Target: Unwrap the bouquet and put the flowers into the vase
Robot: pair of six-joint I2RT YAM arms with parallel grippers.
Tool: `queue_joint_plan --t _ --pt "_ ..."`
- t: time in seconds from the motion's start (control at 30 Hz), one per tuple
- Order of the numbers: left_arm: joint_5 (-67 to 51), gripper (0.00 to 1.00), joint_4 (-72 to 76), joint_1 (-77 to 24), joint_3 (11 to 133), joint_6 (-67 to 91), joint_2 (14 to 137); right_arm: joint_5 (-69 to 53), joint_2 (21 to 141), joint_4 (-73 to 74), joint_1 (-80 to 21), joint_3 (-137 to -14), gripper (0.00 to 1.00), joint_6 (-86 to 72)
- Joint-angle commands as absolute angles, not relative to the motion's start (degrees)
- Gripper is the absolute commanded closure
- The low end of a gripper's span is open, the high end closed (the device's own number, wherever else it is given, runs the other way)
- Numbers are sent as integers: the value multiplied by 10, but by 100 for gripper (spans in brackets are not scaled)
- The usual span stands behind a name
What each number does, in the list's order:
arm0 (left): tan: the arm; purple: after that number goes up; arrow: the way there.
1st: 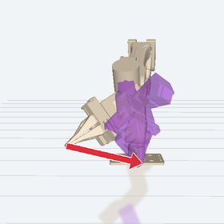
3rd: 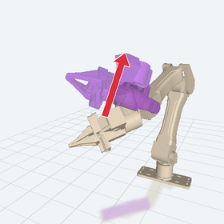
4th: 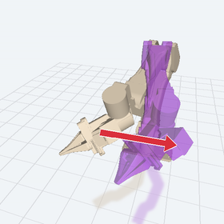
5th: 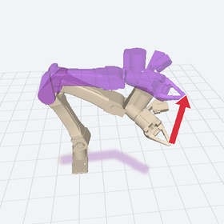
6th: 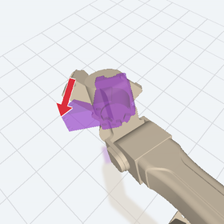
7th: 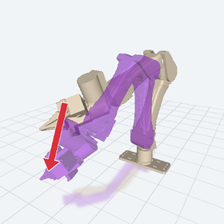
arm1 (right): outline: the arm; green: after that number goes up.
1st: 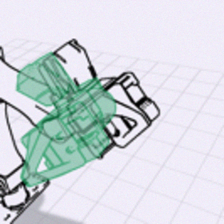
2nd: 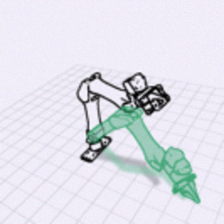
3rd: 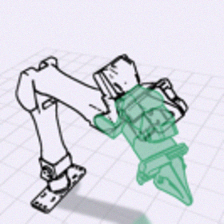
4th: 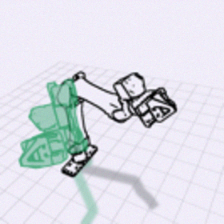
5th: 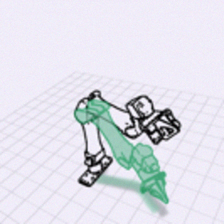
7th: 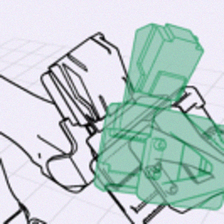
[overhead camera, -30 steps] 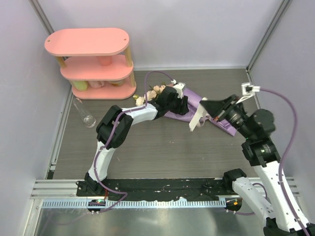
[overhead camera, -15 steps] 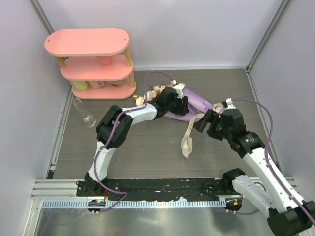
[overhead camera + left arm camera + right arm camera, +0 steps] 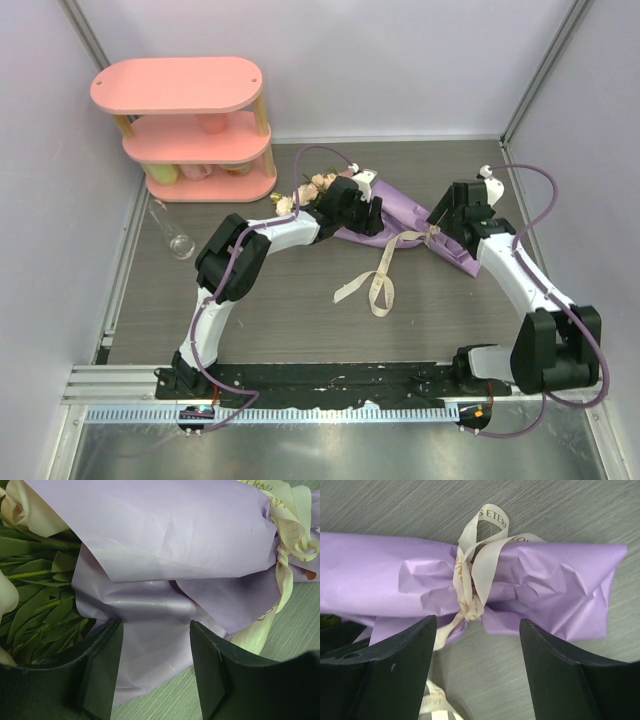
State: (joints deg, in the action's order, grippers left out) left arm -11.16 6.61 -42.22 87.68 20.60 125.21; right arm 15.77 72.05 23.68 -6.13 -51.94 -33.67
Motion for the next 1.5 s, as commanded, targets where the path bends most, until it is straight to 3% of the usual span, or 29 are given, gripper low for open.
queue_joint_plan --t 0.0,0.2,0.33,0.5,0.63,0.67,0.97,1.27,1.47 --pt "-124 40 84 -421 879 200 1240 152 768 144 -54 -541 28 -325" --pt "-125 40 84 -420 882 200 1243 130 820 78 -34 -510 39 -343" --pt "-124 40 84 -421 882 197 1244 115 847 48 -32 -512 56 -338" --pt "-124 40 84 -421 886 198 1249 120 860 50 -30 -522 65 -333" --pt "-124 39 84 -421 887 197 1249 134 846 46 -29 -528 96 -333" --pt "-123 40 84 -420 886 197 1250 144 841 45 -30 -532 98 -334" --pt "-120 39 84 -420 887 194 1253 201 808 47 -15 -577 99 -353" --pt "-123 39 84 -420 891 194 1257 163 888 49 34 -679 99 -345" --pt "-121 39 83 -419 894 195 1261 152 824 38 34 -661 99 -366"
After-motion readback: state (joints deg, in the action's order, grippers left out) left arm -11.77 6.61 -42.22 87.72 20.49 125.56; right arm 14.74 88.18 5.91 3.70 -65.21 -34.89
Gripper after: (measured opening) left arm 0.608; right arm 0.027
